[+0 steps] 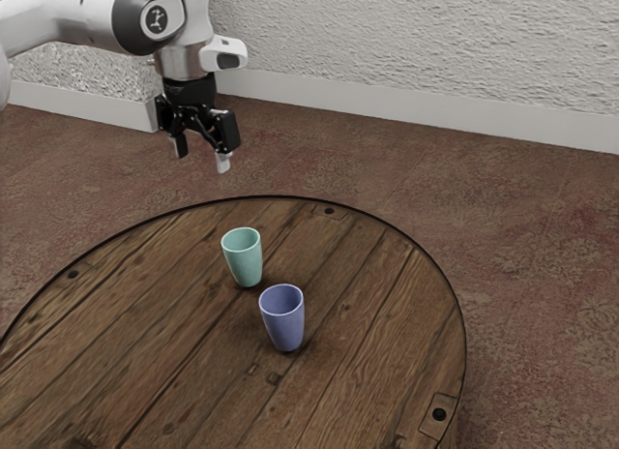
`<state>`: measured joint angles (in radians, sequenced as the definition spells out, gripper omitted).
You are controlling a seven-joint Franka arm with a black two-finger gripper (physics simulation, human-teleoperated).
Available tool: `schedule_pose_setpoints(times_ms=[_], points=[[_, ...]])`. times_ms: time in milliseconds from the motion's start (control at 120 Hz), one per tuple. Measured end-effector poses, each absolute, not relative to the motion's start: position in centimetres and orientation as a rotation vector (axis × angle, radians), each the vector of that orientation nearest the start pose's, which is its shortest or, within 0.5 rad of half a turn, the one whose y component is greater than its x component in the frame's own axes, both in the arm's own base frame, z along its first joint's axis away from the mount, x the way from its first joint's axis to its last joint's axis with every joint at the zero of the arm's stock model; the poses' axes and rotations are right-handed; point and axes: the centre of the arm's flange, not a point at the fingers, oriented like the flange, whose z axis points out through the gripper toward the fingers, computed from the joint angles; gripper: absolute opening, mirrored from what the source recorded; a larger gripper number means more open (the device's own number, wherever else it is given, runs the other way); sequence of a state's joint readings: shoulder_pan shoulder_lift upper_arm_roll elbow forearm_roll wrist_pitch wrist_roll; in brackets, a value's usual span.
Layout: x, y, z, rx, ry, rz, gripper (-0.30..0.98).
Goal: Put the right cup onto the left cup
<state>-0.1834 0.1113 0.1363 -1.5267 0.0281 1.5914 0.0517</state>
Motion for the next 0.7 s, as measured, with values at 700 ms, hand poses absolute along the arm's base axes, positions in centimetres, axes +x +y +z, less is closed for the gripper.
schedule_pose_setpoints(times_ms=[700], points=[[58.4,-10.1,45.0,-3.173,0.284,0.242,0.64]])
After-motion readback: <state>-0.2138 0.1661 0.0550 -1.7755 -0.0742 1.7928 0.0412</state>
